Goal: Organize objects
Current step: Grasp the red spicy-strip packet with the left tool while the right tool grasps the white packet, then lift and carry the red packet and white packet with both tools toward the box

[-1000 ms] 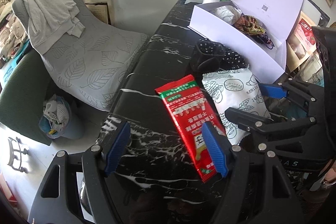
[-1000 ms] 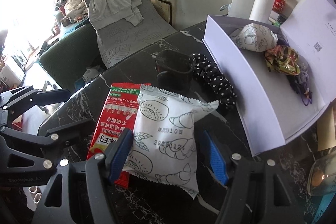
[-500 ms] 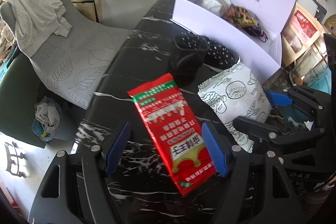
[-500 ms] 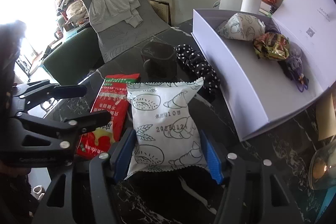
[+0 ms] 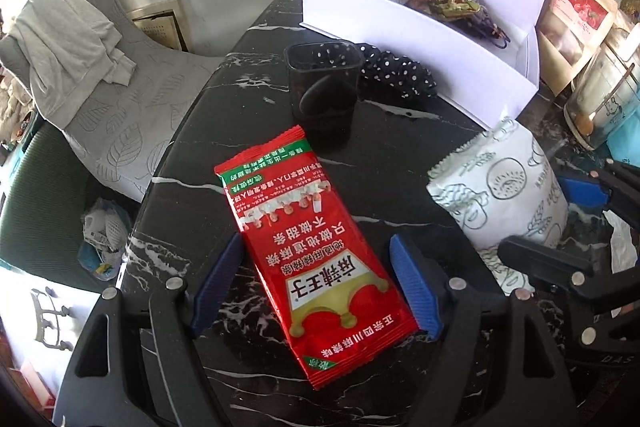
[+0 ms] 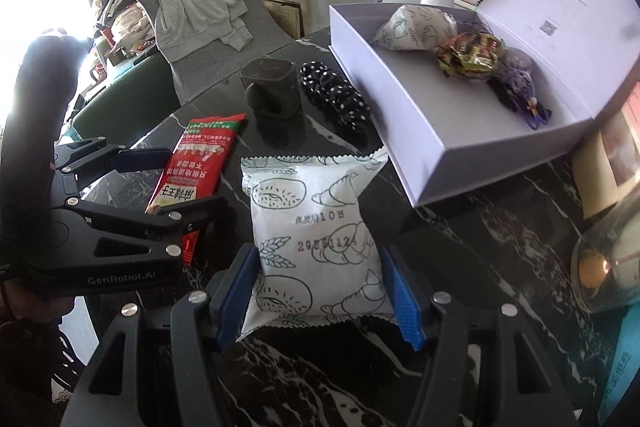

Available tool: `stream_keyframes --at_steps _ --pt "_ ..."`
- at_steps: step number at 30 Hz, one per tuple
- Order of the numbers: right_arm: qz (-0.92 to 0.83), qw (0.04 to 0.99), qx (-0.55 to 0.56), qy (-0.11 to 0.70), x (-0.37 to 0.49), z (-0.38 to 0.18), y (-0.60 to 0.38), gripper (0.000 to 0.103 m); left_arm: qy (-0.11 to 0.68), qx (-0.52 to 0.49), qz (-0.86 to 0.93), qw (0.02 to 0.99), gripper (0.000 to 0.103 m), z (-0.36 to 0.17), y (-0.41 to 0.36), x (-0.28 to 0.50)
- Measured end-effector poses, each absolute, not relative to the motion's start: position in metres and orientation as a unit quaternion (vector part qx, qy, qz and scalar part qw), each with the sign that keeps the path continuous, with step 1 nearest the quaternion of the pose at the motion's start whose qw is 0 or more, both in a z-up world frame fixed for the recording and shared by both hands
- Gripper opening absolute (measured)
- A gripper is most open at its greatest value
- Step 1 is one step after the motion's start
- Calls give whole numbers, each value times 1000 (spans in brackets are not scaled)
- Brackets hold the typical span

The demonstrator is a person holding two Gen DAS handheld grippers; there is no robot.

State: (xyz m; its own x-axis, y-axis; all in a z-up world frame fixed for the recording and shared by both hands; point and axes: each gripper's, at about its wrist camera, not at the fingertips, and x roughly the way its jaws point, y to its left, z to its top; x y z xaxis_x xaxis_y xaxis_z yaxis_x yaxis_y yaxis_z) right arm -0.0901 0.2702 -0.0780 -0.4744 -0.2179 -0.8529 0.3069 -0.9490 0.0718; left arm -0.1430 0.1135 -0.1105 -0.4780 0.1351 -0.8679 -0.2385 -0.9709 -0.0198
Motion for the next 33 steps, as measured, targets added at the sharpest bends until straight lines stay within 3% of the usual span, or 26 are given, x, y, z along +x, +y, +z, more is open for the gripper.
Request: stream_keyframes --at_steps 2,6,25,28,30,33 --pt "-858 152 488 46 -86 -78 273 63 54 -487 864 117 67 -110 114 -138" --pt "-859 152 486 46 -78 -78 276 63 71 -477 864 146 64 -110 121 -121" --pt "-859 148 486 63 -24 -77 287 63 103 -485 843 206 62 -103 126 -34" --pt "-858 149 488 60 -16 -78 289 63 94 -485 847 197 65 -103 123 -29" --pt "-859 150 486 62 -12 -78 289 63 92 -485 850 184 77 -105 123 -29" --pt "-861 149 481 67 -10 -78 287 64 80 -483 856 166 84 -107 122 -32"
